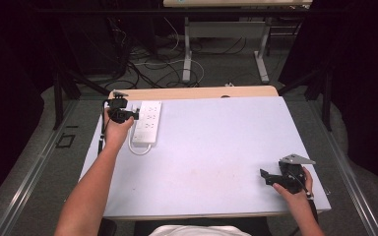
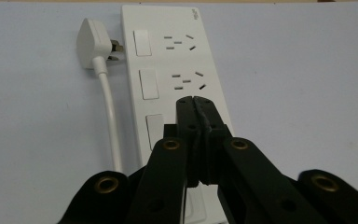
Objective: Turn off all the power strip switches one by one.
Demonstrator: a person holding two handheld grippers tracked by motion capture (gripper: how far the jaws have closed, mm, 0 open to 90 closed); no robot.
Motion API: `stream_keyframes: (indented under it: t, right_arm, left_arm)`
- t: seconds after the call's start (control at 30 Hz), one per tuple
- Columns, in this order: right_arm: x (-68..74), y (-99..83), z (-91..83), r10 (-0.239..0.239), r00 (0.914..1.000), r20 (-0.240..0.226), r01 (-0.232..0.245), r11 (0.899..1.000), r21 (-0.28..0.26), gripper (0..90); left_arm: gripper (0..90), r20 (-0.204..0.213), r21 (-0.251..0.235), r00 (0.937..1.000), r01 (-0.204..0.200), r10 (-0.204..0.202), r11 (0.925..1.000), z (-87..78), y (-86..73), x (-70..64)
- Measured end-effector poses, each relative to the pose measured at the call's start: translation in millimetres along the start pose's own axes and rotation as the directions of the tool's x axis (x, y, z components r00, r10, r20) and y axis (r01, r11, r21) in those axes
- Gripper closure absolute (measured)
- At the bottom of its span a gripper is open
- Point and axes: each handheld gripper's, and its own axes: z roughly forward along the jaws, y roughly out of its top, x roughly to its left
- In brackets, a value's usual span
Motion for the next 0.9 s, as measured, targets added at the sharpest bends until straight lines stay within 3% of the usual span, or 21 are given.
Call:
stream_keyframes:
  t: [0.37, 0.4, 0.43, 0.57, 0.7, 0.73, 0.9]
  right_arm:
    - [0.0, -0.6, 0.3, 0.000, 1.0000, 0.000, 0.000, 1.000, 0.004, 17.7]
    - [-0.1, -0.6, 0.6, -0.005, 1.0000, -0.002, 0.005, 1.000, 0.003, 17.6]
    - [0.2, -0.5, 0.8, -0.006, 1.0000, -0.003, 0.006, 1.000, 0.004, 17.6]
    - [1.0, -0.4, 1.6, -0.005, 1.0000, -0.002, 0.005, 1.000, 0.006, 17.6]
    - [1.7, -0.5, 1.8, -0.006, 1.0000, -0.004, 0.006, 1.000, 0.006, 17.7]
    - [1.8, -0.5, 1.7, -0.006, 1.0000, -0.004, 0.006, 1.000, 0.006, 17.6]
    - [1.6, -0.7, 1.9, -0.005, 1.0000, -0.003, 0.005, 1.000, 0.008, 17.6]
  left_arm:
    - [90.0, -0.010, 0.012, 0.9997, 0.025, -0.025, 0.9996, 19.7, 1.3, 8.0]
    - [90.0, -0.005, 0.037, 0.9998, 0.020, -0.019, 0.9991, 19.4, 2.0, 9.5]
    - [90.0, -0.009, 0.018, 0.9995, 0.029, -0.029, 0.9994, 22.4, 1.1, 9.3]
    - [90.0, -0.012, 0.023, 0.9994, 0.032, -0.032, 0.9992, 28.1, 0.9, 10.6]
    - [90.0, -0.015, 0.050, 0.9994, 0.030, -0.029, 0.9983, 31.4, 0.9, 12.7]
    - [90.0, -0.018, 0.031, 0.9992, 0.036, -0.035, 0.9989, 34.0, -0.2, 12.7]
    - [90.0, -0.022, 0.038, 0.9991, 0.037, -0.036, 0.9986, 39.5, -0.5, 14.1]
